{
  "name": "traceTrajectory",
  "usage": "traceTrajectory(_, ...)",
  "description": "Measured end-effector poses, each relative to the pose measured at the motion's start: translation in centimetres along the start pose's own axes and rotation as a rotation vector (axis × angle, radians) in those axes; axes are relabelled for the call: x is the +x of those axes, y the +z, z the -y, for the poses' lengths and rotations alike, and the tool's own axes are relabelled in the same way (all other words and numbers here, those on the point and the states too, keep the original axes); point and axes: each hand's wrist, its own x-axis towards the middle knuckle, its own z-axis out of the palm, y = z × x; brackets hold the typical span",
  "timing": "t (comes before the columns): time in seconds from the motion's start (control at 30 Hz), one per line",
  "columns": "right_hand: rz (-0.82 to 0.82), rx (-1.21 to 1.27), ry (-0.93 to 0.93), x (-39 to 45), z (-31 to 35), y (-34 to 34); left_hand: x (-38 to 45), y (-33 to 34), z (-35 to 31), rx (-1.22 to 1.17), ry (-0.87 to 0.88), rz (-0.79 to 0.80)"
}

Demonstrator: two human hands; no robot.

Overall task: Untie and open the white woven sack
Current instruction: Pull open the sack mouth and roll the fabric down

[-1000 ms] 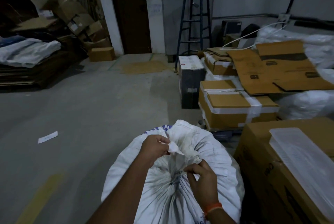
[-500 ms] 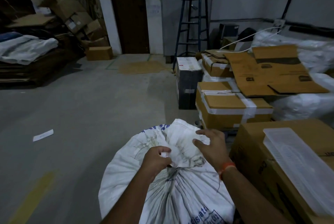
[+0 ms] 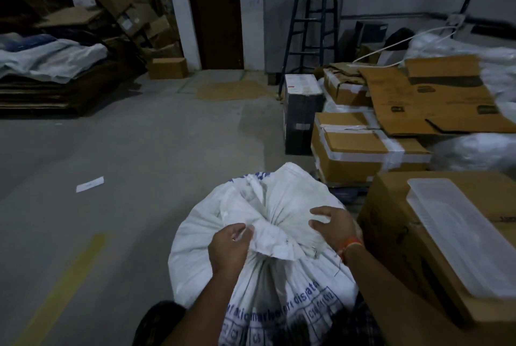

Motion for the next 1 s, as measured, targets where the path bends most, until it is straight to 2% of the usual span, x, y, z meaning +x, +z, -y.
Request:
traceTrajectory(0.1, -0.043, 0.056, 0.062, -4.0, -3.0, -0.5, -2.9, -0.5, 1.5, 0.055, 0.059, -0.12)
traceTrajectory(0.2, -0.053, 0.069, 0.149, -7.6, -6.0, -1.0, -5.7, -1.0, 3.0, 0.121, 0.073, -0.103)
traceTrajectory(0.33, 0.036, -0.022, 0.223, -10.3, -8.8, -1.2, -9.3, -1.6, 7.0, 0.243, 0.097, -0.084)
traceTrajectory(0.47, 0.095, -0.084, 0.279, -12.3, -10.3, -0.2, -11.7, -2.3, 11.3, 0.356, 0.022, -0.064)
traceTrajectory(0.63, 0.179, -0.176, 0.341, -14.2, -10.8, 1.5, -10.5, -3.3, 12.2, 0.446, 0.01, -0.067)
traceTrajectory(0.77, 0.251, -0.279, 0.324, -15.8, -11.0, 3.5, -8.8, -4.4, 13.1, 0.485, 0.004, -0.114)
traceTrajectory(1.0, 0.294, -0.249, 0.305, -16.4, -10.8, 6.2, -4.9, -5.4, 13.8, 0.589, 0.023, -0.111)
